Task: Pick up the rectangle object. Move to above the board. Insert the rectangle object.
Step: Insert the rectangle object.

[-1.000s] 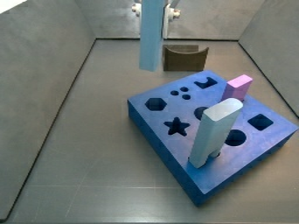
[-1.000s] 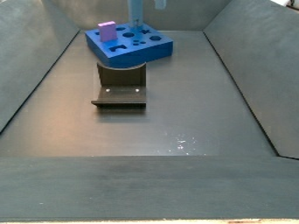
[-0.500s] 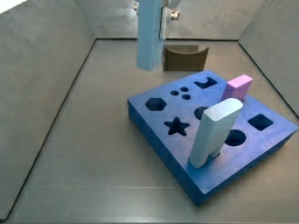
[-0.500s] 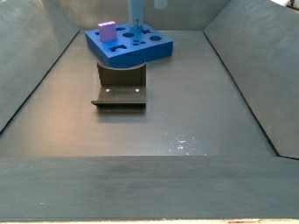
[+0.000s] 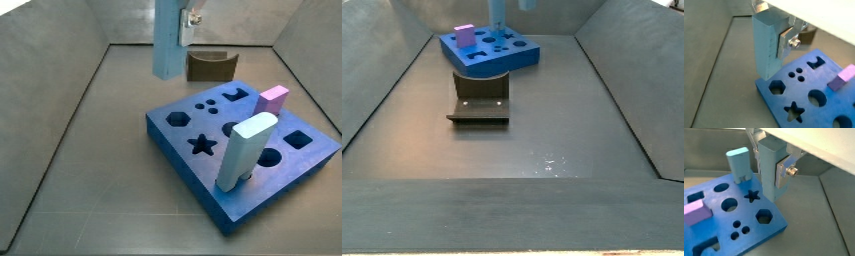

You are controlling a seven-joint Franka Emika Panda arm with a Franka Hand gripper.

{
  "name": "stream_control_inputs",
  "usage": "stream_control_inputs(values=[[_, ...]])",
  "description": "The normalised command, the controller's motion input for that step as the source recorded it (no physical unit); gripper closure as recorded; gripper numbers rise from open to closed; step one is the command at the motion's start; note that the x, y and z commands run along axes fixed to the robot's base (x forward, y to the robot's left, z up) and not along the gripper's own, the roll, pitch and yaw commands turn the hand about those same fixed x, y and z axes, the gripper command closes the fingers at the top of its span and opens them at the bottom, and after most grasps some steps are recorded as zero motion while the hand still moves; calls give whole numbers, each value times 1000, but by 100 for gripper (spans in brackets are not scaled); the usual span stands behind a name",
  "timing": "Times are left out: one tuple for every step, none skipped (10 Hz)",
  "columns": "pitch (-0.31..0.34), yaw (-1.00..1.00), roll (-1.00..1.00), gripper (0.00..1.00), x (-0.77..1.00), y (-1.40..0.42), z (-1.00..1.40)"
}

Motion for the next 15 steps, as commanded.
stream_control_inputs(values=[[17, -809, 31, 100, 0, 3, 0], [-71, 0, 0, 100, -46, 0, 0], [0, 0, 0, 100, 17, 0, -20], [186, -26, 140, 100, 540, -111, -97], [280, -83, 80, 100, 811, -103, -89], [260, -69, 29, 100, 840, -126, -40], [231, -177, 0, 100, 737, -120, 0], [177, -226, 0, 100, 731, -89, 0], [106, -283, -26, 100, 714, -94, 0], [63, -346, -60, 100, 683, -57, 0], [26, -423, -109, 100, 643, 0, 6], [17, -426, -120, 100, 640, 0, 20], [31, -411, -123, 100, 657, -3, 17], [137, -380, -100, 100, 614, -6, 23], [0, -23, 29, 100, 0, -6, 0]])
